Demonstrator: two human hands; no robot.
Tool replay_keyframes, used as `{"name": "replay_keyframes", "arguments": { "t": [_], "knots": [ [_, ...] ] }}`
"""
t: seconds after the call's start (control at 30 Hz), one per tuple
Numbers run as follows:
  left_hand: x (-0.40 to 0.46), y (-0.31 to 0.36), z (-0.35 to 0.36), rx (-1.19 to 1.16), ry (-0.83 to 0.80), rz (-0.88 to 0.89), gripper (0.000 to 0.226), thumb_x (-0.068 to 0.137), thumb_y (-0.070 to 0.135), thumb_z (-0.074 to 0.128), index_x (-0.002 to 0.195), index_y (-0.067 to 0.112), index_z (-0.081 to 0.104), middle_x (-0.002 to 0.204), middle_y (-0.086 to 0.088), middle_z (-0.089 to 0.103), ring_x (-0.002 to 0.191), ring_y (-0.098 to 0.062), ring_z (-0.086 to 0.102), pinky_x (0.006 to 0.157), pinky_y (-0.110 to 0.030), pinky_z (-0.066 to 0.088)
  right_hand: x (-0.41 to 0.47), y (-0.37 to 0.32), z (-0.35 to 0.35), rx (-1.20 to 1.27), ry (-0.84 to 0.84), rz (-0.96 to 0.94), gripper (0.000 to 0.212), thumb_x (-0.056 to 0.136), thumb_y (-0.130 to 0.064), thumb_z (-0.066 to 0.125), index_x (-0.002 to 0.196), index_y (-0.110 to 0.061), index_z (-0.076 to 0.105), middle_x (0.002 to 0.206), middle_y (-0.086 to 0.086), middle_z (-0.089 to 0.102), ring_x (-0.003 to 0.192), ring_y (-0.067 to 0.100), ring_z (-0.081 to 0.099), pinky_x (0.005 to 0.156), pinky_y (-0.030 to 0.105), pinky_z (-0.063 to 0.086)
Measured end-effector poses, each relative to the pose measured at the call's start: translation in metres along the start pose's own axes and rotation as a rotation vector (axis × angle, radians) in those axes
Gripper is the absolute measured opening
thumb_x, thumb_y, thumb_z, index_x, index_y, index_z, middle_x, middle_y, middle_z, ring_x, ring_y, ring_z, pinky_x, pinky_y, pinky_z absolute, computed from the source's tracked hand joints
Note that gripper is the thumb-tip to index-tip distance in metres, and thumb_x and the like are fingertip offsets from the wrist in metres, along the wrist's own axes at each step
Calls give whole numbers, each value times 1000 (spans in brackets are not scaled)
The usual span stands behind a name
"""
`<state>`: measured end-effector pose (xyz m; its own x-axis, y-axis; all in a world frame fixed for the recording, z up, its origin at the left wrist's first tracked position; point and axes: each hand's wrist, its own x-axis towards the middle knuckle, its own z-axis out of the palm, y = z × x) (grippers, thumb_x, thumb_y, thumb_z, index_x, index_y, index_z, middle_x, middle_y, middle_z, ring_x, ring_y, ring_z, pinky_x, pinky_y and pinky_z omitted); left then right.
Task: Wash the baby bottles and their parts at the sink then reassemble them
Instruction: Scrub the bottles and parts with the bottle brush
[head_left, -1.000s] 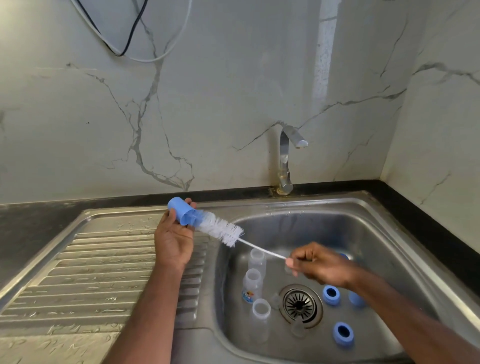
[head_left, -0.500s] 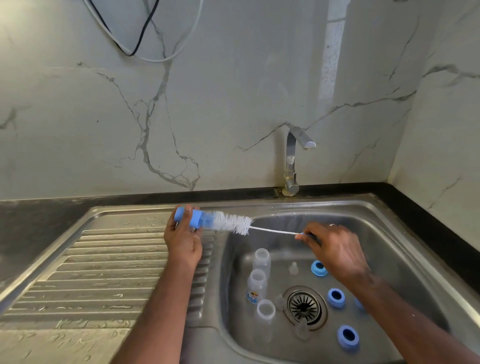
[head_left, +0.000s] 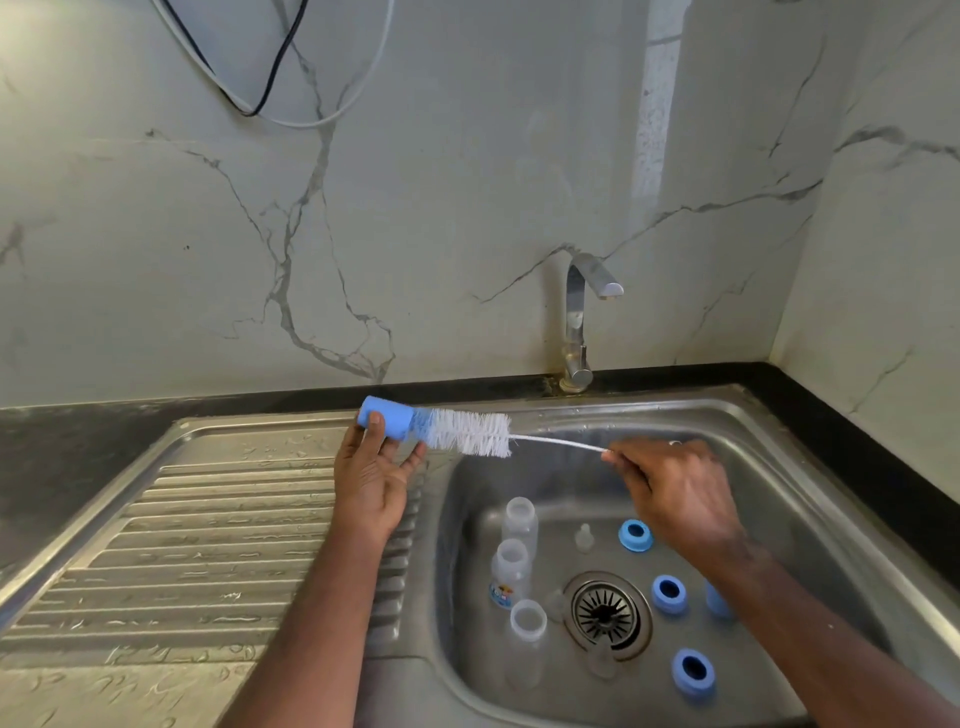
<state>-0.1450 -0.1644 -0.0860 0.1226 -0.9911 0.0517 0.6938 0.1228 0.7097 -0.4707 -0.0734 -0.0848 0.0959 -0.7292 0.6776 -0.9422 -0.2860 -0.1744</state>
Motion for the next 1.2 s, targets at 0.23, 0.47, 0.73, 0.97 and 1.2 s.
{"name": "replay_keyframes", "arguments": {
  "t": [0.23, 0.47, 0.73, 0.97, 1.2],
  "knots": [
    [2, 11, -7, -150, 66, 50, 85, 74, 39, 84, 143, 4, 47, 122, -12, 68, 113, -23, 69, 103, -45, 52, -6, 4, 4, 656, -596, 269, 39, 103, -34, 53, 73, -17, 69, 52, -8, 49, 51, 1, 45, 56, 20, 39],
    [-7, -4, 8, -24, 108, -54, 24, 105, 19, 50, 124, 7, 58, 125, -13, 65, 109, -23, 68, 88, -36, 60, -9, 8, 4, 580, -371, 355, 18, 94, -22, 70, 93, -40, 75, 72, -10, 71, 66, 0, 65, 62, 17, 51],
    [-42, -48, 56, -111, -122, -246, 32, 90, 14, 57, 120, 3, 61, 128, -20, 66, 119, -39, 64, 94, -51, 56, -2, -3, 15, 490, -287, 340, 14, 92, -21, 73, 99, -30, 81, 68, -24, 67, 66, 2, 64, 63, 26, 55],
    [-31, -42, 40, -113, -93, -224, 35, 92, 12, 64, 125, 2, 59, 125, -18, 69, 123, -35, 61, 91, -47, 58, -4, 5, 11, 503, -371, 373, 12, 93, -23, 72, 91, -31, 80, 67, -7, 69, 62, 5, 63, 65, 29, 57],
    [-34, -42, 55, -175, -46, -181, 41, 97, 12, 57, 136, 0, 52, 132, -19, 64, 117, -31, 67, 84, -42, 61, -1, 15, 0, 513, -392, 380, 23, 89, -18, 76, 90, -42, 75, 68, -16, 72, 65, -3, 66, 64, 14, 51]
  ]
}}
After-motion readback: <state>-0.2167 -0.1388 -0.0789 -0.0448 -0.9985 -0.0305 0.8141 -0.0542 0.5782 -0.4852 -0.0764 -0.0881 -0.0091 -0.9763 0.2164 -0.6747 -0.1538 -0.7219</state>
